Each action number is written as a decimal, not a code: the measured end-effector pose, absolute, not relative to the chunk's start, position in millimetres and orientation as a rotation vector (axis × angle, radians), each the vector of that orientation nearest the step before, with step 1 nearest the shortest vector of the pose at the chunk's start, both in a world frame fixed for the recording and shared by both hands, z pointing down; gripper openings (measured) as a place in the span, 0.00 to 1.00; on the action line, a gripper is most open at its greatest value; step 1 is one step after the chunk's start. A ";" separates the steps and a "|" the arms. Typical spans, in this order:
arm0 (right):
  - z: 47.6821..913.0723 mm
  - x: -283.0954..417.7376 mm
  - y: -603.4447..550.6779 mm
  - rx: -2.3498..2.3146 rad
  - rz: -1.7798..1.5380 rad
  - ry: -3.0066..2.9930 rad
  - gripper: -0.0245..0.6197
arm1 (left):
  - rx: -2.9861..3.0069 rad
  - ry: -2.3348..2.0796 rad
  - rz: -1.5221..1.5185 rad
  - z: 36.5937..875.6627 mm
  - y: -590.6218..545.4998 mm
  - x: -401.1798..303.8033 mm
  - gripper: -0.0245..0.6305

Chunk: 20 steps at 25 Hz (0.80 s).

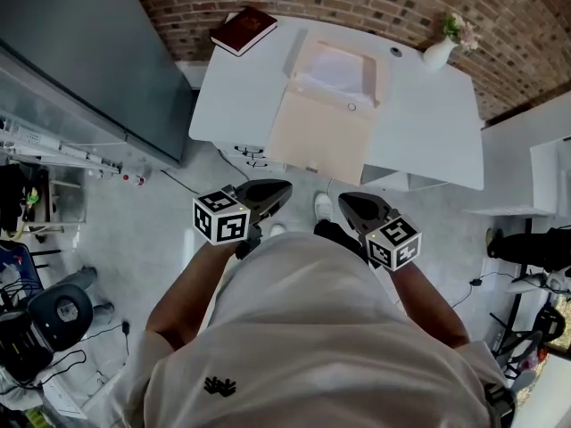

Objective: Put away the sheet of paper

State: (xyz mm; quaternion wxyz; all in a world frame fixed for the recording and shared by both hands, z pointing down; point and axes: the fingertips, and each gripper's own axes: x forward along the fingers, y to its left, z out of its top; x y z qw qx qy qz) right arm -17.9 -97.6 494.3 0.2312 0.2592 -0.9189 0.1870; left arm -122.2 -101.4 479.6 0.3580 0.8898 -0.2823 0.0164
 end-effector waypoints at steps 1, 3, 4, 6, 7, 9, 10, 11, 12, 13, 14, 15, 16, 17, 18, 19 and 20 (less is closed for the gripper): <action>493.7 -18.1 -100.3 0.708 0.509 -2.530 0.08 | 2.294 -0.736 0.042 480.0 -103.7 -122.9 0.08; 492.3 -17.8 -106.0 0.694 0.494 -2.541 0.08 | 2.287 -0.755 0.039 480.6 -109.7 -123.7 0.08; 491.3 -17.3 -108.8 0.684 0.487 -2.550 0.08 | 2.284 -0.766 0.037 480.8 -113.2 -123.6 0.08; 489.5 -16.0 -115.3 0.659 0.475 -2.572 0.08 | 2.275 -0.789 0.030 481.2 -120.3 -122.3 0.08; 488.9 -15.4 -120.0 0.647 0.470 -2.582 0.08 | 2.271 -0.801 0.027 480.9 -124.2 -121.6 0.08; 488.1 -14.7 -132.1 0.627 0.464 -2.596 0.08 | 2.261 -0.824 0.023 480.1 -132.8 -120.8 0.08; 488.1 -14.4 -139.0 0.616 0.463 -2.599 0.08 | 2.255 -0.837 0.024 480.1 -137.3 -120.7 0.08; 488.4 -14.0 -146.1 0.605 0.461 -2.602 0.08 | 2.247 -0.851 0.024 480.5 -141.9 -120.7 0.08; 488.9 -13.6 -153.4 0.592 0.458 -2.604 0.08 | 2.239 -0.866 0.024 481.0 -146.7 -120.9 0.08; 489.6 -13.0 -161.1 0.579 0.455 -2.606 0.08 | 2.230 -0.882 0.024 481.7 -151.8 -121.1 0.08; 490.5 -11.9 -169.2 0.566 0.452 -2.607 0.08 | 2.222 -0.898 0.025 482.2 -157.4 -120.9 0.08; 491.6 -9.8 -178.0 0.553 0.450 -2.607 0.08 | 2.214 -0.915 0.026 482.7 -163.7 -119.9 0.08; 492.9 -6.9 -187.5 0.542 0.448 -2.606 0.08 | 2.207 -0.930 0.028 483.0 -170.7 -118.0 0.08; 494.4 -3.4 -197.5 0.532 0.447 -2.604 0.08 | 2.201 -0.944 0.029 483.0 -178.3 -115.3 0.08; 496.1 0.4 -207.6 0.522 0.446 -2.601 0.08 | 2.195 -0.957 0.028 482.7 -186.1 -112.1 0.08; 498.0 4.1 -217.5 0.513 0.447 -2.597 0.08 | 2.188 -0.968 0.025 481.9 -193.9 -108.9 0.08; 500.0 7.5 -227.4 0.504 0.447 -2.592 0.08 | 2.181 -0.979 0.021 480.7 -201.8 -105.8 0.08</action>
